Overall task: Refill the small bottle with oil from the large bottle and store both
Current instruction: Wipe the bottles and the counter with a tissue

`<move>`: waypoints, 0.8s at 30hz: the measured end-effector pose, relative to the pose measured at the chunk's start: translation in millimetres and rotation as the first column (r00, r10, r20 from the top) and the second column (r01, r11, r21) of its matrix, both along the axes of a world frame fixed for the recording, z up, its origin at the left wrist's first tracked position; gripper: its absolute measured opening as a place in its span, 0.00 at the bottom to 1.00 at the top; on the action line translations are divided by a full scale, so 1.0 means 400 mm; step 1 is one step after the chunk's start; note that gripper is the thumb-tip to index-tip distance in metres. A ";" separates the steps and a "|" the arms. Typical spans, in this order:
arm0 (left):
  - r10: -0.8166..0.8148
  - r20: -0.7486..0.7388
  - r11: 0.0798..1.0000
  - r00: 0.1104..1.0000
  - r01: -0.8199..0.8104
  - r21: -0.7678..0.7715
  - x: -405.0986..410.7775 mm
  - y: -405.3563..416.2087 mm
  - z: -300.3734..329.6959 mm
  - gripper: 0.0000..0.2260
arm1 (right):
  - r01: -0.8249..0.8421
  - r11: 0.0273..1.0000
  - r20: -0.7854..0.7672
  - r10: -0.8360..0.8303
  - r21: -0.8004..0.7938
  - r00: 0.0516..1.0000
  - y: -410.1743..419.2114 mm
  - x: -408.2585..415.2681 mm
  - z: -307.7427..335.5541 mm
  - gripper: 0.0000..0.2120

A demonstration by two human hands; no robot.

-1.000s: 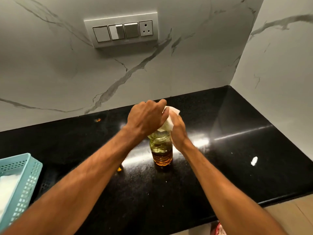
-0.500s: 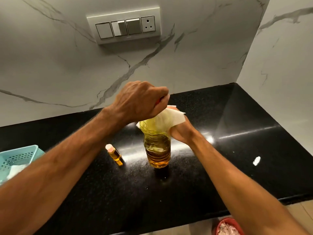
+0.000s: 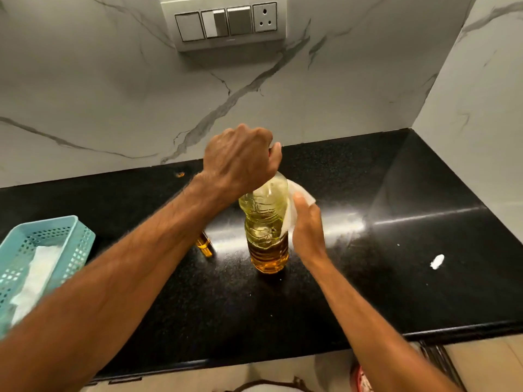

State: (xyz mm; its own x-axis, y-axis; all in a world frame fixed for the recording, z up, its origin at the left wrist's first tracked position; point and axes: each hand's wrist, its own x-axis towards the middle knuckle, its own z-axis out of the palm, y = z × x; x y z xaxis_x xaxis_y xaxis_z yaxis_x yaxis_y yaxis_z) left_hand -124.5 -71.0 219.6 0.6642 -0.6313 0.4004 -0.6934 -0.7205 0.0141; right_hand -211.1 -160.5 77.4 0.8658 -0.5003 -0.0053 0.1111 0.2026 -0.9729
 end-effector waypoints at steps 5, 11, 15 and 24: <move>0.102 -0.017 0.994 0.995 -0.102 -0.025 0.002 0.016 0.005 0.18 | -0.005 0.961 -0.013 0.002 -0.278 1.000 0.036 -0.020 -0.099 0.15; -0.166 0.008 0.985 0.986 0.166 0.055 0.000 0.025 0.021 0.19 | 0.045 0.995 -0.049 -0.041 0.092 0.998 0.041 0.033 0.008 0.12; -0.445 -0.043 0.883 0.895 0.446 0.143 0.005 0.044 0.041 0.19 | -0.321 0.928 0.033 0.321 0.189 0.947 -0.018 0.094 0.032 0.17; -0.567 -0.013 0.816 0.823 0.564 0.129 0.008 0.084 0.066 0.17 | -0.741 0.610 -0.130 0.789 0.280 0.600 -0.014 0.115 0.048 0.09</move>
